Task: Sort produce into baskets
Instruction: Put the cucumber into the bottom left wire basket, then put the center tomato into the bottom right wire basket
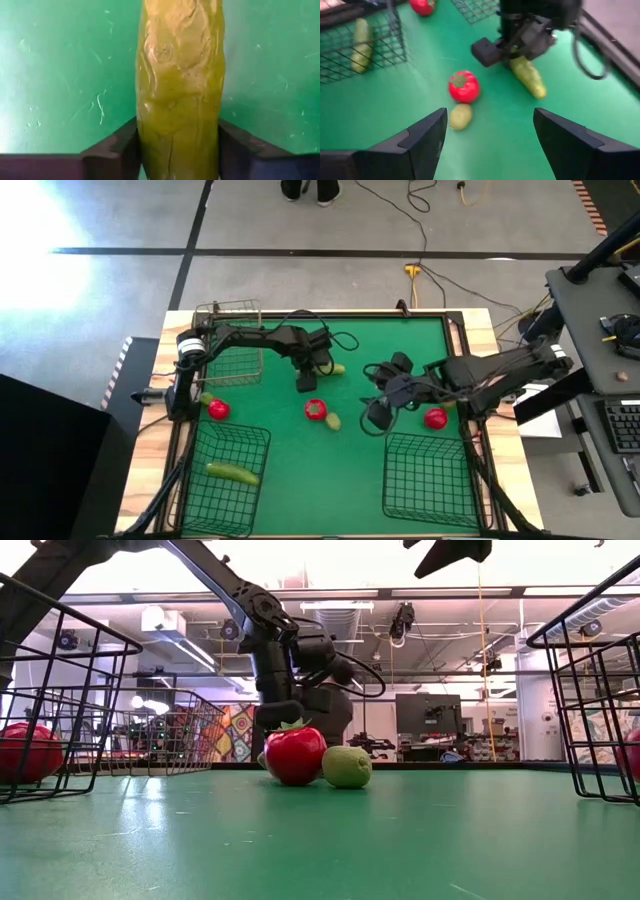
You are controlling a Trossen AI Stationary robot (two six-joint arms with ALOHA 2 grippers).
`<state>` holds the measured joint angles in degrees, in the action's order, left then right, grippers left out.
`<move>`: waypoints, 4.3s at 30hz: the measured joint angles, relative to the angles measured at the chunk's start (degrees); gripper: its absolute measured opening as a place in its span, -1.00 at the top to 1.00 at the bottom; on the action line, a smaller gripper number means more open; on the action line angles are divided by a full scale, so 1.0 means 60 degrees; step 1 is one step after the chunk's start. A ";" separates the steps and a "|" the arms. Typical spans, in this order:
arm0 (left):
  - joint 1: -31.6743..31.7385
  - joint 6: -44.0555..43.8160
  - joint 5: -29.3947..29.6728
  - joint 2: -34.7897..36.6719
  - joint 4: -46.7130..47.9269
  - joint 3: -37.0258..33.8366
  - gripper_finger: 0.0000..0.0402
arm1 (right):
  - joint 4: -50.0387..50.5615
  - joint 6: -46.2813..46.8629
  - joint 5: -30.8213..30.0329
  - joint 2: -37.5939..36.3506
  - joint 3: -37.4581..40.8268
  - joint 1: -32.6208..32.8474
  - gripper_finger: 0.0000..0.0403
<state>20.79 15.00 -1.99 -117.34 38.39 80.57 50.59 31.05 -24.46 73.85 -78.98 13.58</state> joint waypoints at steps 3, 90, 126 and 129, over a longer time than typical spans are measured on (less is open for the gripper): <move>-0.0055 -0.0409 -0.0002 0.0031 0.0028 -0.0003 0.29 | 0.0360 -0.0629 -0.0190 -0.0103 -0.0315 -0.0102 -0.42; -1.3397 -1.5813 0.1596 0.5061 0.5142 -0.1522 -0.62 | -0.0031 -0.1430 0.0418 0.5913 -0.3559 -0.0488 -0.83; -1.3382 -1.7399 1.1424 0.9525 0.8581 -0.1275 -0.52 | -0.1947 -0.1435 0.2497 0.7374 -0.3812 -0.1460 -0.51; -1.3382 -1.7742 1.1412 0.9804 0.8522 -0.1709 -0.52 | -0.1164 -0.1335 0.2542 0.6363 -0.4052 -0.1016 -0.51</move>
<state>-59.51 -91.45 66.48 -58.52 89.52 70.32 43.60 23.03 -9.21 112.03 -103.29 7.49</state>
